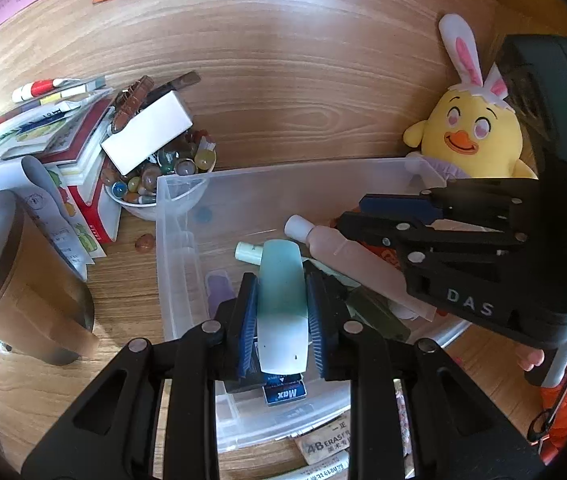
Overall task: Organize objects
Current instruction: 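Carry both tubes over the clear box and release them inside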
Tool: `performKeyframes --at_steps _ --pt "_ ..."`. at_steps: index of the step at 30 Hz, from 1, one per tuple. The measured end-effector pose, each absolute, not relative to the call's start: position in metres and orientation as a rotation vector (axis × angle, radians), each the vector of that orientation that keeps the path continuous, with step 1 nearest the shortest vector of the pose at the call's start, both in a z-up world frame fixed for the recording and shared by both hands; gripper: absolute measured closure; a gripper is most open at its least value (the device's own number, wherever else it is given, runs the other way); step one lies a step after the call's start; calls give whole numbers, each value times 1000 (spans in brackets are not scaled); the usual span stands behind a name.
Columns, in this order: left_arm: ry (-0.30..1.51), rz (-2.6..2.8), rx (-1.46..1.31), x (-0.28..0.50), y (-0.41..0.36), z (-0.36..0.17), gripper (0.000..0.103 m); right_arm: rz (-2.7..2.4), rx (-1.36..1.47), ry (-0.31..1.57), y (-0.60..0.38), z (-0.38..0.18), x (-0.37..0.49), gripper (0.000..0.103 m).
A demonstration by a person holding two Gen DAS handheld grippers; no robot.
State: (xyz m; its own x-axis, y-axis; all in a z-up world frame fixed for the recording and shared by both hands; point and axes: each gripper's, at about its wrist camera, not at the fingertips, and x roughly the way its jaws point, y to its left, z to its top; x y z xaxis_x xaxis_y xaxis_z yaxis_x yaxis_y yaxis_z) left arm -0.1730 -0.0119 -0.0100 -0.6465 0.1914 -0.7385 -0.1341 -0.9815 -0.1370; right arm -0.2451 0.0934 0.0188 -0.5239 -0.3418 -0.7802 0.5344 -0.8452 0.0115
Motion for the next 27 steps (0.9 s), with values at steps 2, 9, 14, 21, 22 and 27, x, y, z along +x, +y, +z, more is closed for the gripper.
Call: performKeyframes --at_steps 2,9,14,21,22,27 --pt "-105 2690 -1229 -174 -12 -11 79 -2353 1130 304 95 20 -243 84" --pt "-112 2678 -1233 -171 -10 -12 79 -2388 1118 302 104 26 -232 84" --pt "-108 2673 -1224 -166 -7 -8 72 -2424 1088 300 114 31 -217 75" --pt "-123 2704 -1185 -150 -6 2 45 -2517 1004 254 131 45 -191 51" --pt "-120 2708 -1180 -148 -6 3 43 -2532 991 252 134 48 -187 48" --pt "-142 2734 -1129 -131 -8 13 20 -2575 936 251 143 58 -167 40"
